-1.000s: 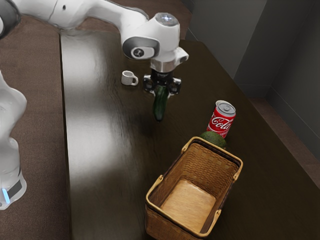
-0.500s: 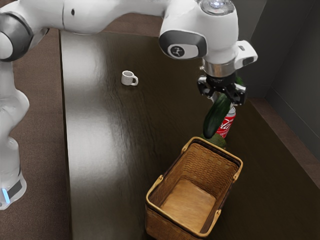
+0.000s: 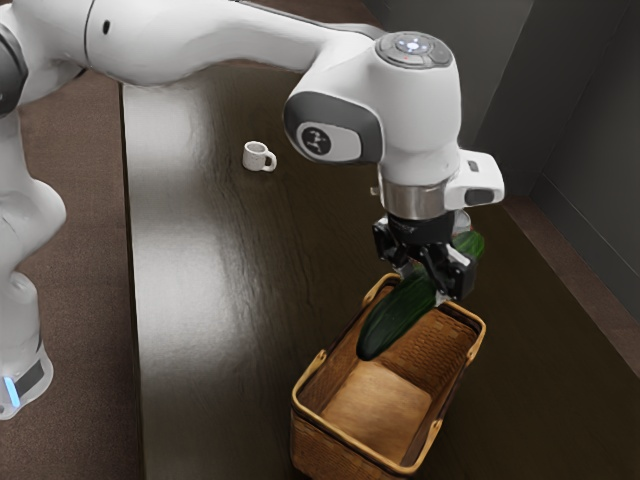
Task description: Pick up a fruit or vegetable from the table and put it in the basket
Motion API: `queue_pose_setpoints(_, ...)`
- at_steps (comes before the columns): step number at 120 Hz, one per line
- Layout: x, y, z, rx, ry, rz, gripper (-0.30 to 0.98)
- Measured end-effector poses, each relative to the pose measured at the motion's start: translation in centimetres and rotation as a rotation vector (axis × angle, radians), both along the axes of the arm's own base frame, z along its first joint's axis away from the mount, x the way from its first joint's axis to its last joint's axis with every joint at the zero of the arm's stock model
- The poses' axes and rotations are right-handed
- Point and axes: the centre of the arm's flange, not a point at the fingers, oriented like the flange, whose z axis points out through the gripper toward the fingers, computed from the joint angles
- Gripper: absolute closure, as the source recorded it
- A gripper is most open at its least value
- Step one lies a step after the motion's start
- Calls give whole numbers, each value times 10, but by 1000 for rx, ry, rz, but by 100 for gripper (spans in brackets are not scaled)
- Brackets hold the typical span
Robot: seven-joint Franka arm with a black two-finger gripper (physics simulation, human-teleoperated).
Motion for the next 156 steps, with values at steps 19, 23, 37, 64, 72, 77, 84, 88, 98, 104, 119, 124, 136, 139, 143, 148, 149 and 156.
queue_pose_setpoints(19,27,-7,-24,-8,50,-11,45)
queue_pose_setpoints(23,38,-2,-23,-14,44,-3,46)
queue_pose_setpoints(37,78,54,-19,-21,33,80,45)
queue_pose_setpoints(64,79,43,-11,-18,14,18,47)
queue_pose_setpoints(72,79,43,-11,-14,15,7,46)
queue_pose_setpoints(77,80,44,-12,-11,16,3,46)
queue_pose_setpoints(84,80,44,-14,-7,19,-5,47)
queue_pose_setpoints(88,79,43,-15,-5,20,-12,47)
queue_pose_setpoints(98,74,32,-15,-1,21,-40,47)
queue_pose_setpoints(104,68,21,-16,0,23,-64,47)
queue_pose_setpoints(119,51,-3,-18,2,31,-123,47)
queue_pose_setpoints(124,50,-6,-19,1,34,-130,48)
queue_pose_setpoints(136,54,-3,-24,-2,43,-128,48)
queue_pose_setpoints(139,55,-3,-25,-3,45,-127,48)
queue_pose_setpoints(143,55,-3,-27,-3,47,-129,48)
queue_pose_setpoints(148,54,-5,-28,-4,49,-133,48)
queue_pose_setpoints(149,54,-5,-28,-4,50,-134,48)
queue_pose_setpoints(156,53,-7,-31,-2,55,-139,49)
